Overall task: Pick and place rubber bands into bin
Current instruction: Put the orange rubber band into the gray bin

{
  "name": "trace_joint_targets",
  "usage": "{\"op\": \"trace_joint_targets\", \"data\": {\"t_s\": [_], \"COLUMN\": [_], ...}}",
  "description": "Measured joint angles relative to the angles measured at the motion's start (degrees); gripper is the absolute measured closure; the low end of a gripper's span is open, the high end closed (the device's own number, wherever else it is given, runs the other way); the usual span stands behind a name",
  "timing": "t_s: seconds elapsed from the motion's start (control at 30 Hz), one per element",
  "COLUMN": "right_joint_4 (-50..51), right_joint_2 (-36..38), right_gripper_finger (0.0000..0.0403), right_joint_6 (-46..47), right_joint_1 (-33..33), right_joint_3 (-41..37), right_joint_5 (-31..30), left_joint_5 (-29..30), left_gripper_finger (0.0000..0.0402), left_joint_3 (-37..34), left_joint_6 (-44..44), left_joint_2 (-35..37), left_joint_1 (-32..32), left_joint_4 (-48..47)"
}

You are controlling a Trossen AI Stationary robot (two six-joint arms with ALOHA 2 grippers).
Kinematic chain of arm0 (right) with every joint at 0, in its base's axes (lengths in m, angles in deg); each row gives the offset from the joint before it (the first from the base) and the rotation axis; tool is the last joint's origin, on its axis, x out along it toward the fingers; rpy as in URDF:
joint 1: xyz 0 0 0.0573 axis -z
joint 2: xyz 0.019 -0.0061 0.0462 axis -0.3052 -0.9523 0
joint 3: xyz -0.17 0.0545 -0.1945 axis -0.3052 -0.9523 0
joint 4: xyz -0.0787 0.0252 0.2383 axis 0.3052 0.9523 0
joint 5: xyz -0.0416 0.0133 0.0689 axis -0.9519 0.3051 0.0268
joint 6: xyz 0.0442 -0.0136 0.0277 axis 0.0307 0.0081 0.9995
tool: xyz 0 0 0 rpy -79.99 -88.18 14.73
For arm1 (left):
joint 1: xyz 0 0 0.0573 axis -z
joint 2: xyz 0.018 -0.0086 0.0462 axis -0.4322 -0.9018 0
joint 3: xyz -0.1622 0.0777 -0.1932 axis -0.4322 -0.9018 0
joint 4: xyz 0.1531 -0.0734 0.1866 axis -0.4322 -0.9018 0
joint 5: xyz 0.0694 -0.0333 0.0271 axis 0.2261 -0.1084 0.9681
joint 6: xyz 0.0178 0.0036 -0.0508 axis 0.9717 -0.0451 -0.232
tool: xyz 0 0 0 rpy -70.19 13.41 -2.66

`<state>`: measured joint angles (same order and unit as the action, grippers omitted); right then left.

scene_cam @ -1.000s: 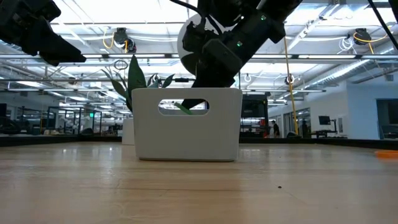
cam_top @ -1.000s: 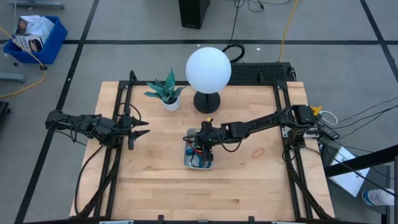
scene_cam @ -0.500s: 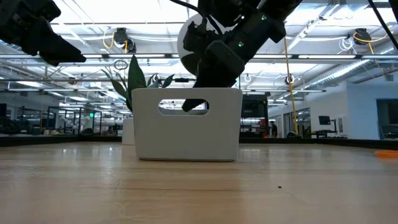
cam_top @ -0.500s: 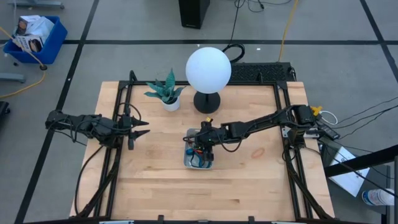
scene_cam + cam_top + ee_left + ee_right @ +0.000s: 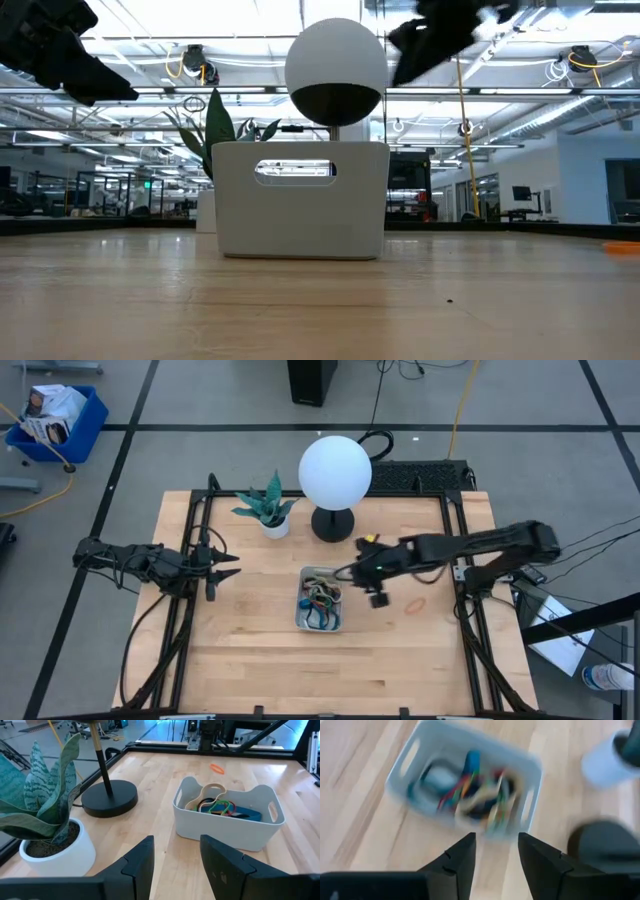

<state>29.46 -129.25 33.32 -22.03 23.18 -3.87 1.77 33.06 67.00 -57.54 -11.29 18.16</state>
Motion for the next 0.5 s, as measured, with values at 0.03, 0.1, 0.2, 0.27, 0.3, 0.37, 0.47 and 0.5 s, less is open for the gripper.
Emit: {"op": "trace_joint_targets", "data": {"t_s": [0.03, 0.1, 0.2, 0.27, 0.3, 0.37, 0.47, 0.5], "right_joint_4": [3.64, 10.10, 16.45, 18.46, 18.74, 18.79, 19.46, 20.10], "right_joint_2": [1.59, 4.28, 7.65, 9.52, 10.41, 11.97, 14.11, 14.70], "right_gripper_finger": [0.0263, 0.0263, 0.0262, 0.0262, 0.0262, 0.0263, 0.0263, 0.0263], "right_joint_6": [0.55, 3.32, 11.21, 17.29, 20.01, 24.50, 26.27, 25.49], "right_joint_1": [-0.22, -0.51, -0.76, -0.76, -0.76, -0.76, -0.76, -0.76], "right_joint_3": [0.00, 0.00, 0.00, -0.11, -0.34, -0.91, -2.50, -3.34], "right_joint_5": [0.02, 0.06, 0.20, 0.20, 0.20, 0.20, 0.20, 0.20], "left_joint_5": [0.00, 0.00, 0.02, 0.01, 0.02, 0.02, 0.02, 0.04], "left_gripper_finger": [0.0236, 0.0236, 0.0236, 0.0236, 0.0236, 0.0236, 0.0236, 0.0236], "left_joint_3": [0.00, 0.02, 0.00, 0.00, 0.00, 0.01, 0.00, 0.00], "left_joint_6": [0.27, 0.96, 1.25, 1.27, 1.27, 1.56, 2.46, 2.73], "left_joint_2": [0.00, 0.01, 0.01, 0.01, 0.00, -0.01, 0.01, 0.01], "left_joint_1": [0.00, 0.00, 0.01, 0.00, 0.01, 0.00, 0.01, 0.01], "left_joint_4": [0.00, 0.02, 0.02, 0.00, 0.00, 0.00, 0.00, 0.02]}}
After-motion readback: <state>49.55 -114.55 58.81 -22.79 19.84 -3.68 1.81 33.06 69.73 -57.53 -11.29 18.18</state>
